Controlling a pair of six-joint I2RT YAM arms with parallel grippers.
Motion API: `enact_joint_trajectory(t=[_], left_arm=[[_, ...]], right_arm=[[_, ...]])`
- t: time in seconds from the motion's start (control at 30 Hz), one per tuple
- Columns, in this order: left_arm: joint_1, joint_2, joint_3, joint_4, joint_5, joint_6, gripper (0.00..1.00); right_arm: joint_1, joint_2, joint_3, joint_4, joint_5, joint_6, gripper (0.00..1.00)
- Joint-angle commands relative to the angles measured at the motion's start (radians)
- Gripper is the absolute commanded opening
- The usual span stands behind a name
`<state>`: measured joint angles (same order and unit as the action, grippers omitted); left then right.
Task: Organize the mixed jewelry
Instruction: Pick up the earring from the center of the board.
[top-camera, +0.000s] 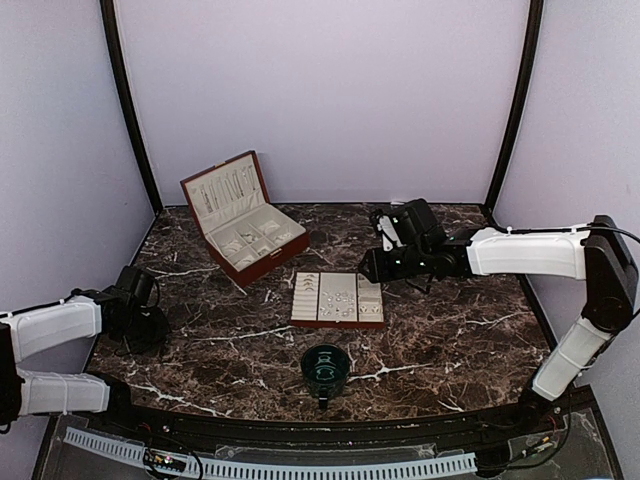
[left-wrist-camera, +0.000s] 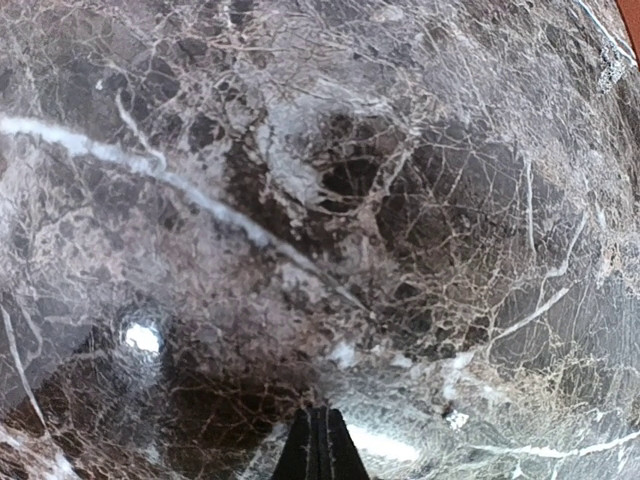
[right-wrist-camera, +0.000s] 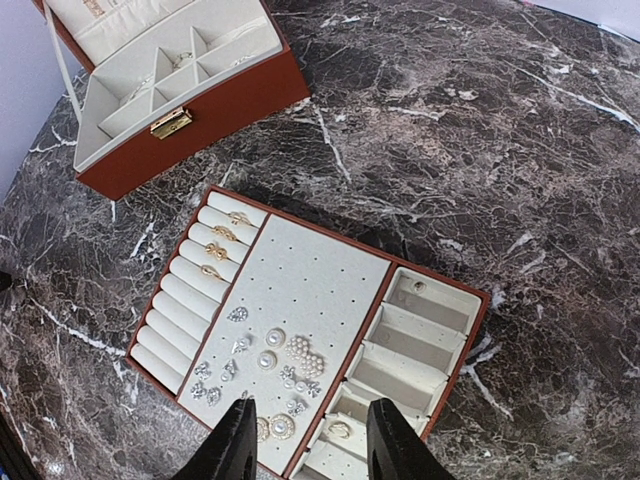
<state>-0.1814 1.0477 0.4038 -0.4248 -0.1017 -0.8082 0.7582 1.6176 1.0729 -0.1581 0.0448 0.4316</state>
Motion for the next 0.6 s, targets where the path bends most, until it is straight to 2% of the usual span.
enact_joint_trajectory(t=[0.0,0.2,0.4,0.57], left_arm=[[0.005,-0.022,-0.017,-0.013,0.016,-0.003,0.0],[0.005,-0.087,-0.01,0.024,0.095,0.023,0.0],[0.005,-0.207,-0.013,0.143,0.322,0.067,0.0],[0.001,-0.273,-0.048,0.388,0.61,0.038,0.0]], right_arm=[[-0.005,-0.013,0.011,0.021,0.012,0.004,0.38],[-0.004,-0.035,0.009,0.036,-0.006,0.018,0.38],[-0.004,-0.104,-0.033,0.148,-0.157,0.079,0.38],[0.011,-0.153,-0.108,0.371,-0.351,0.162,0.41]])
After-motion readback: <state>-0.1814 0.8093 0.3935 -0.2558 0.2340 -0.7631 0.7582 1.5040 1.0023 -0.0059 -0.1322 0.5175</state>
